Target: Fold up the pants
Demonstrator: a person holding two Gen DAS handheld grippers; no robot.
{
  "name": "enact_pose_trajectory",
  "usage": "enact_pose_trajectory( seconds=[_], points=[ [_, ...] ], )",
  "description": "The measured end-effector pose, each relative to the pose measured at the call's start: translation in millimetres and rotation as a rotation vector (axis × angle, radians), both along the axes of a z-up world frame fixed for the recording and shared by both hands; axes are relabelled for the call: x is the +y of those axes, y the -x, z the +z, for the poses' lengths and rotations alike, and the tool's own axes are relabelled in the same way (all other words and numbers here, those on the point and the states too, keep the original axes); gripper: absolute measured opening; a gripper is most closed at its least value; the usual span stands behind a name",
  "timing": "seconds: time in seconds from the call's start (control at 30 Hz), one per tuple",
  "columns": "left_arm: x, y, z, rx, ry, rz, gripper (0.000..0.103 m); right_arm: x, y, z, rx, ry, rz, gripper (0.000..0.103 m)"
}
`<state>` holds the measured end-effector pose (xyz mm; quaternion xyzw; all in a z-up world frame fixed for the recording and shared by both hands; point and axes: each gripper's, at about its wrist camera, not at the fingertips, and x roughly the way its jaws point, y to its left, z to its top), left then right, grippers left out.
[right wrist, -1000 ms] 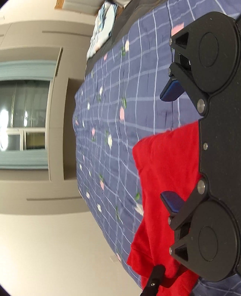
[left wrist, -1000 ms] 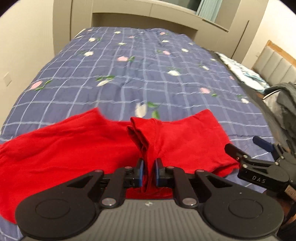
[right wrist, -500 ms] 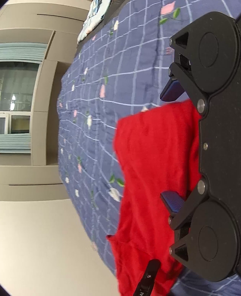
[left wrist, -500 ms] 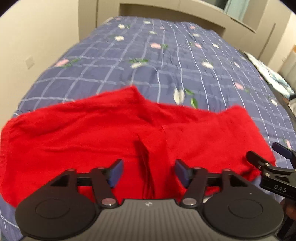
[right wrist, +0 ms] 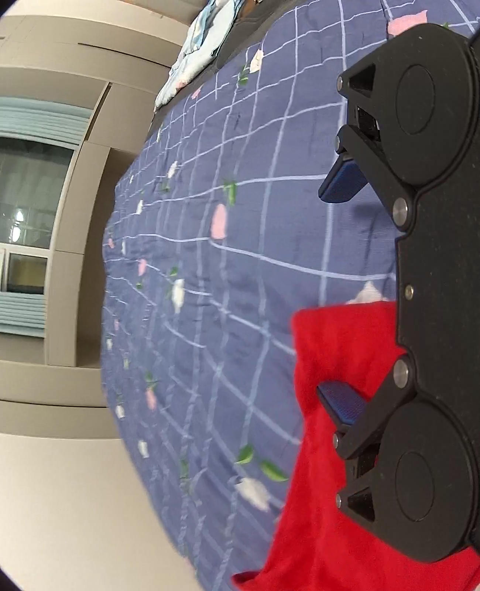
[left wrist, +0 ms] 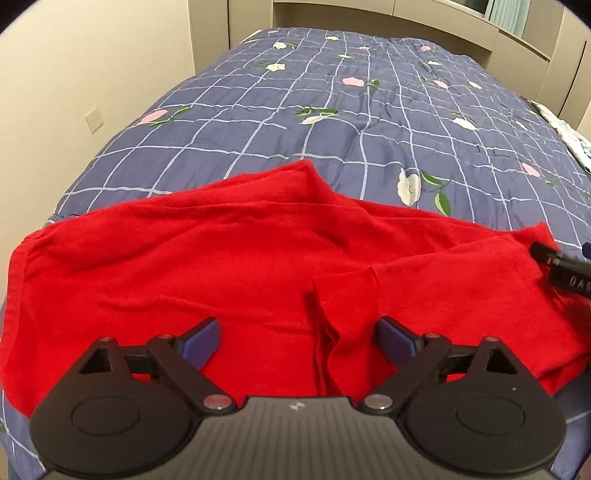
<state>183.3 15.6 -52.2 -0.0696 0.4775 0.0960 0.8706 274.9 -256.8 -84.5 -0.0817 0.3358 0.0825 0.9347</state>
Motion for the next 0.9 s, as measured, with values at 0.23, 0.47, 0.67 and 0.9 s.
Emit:
enact_pose_trajectory(
  seconds=[0.23, 0.47, 0.67, 0.9],
  points=[
    [-0.8, 5.2, 9.3, 0.004, 0.009, 0.002, 0.099, -8.6, 24.0, 8.0, -0.041, -0.026, -0.014, 0.102],
    [-11.0, 34.6, 16.4, 0.006, 0.034, -0.003, 0.100, -22.5, 93.2, 28.4, -0.064, -0.069, -0.046, 0.103],
    [-14.5, 39.6, 11.4, 0.027, 0.019, -0.009, 0.100, -33.3, 109.0, 4.0, 0.009, -0.099, -0.112, 0.103],
    [-2.8, 49.0, 18.4, 0.038, 0.077, 0.023, 0.102, -14.7, 128.1, 23.0, -0.017, -0.069, -0.122, 0.103]
  ],
)
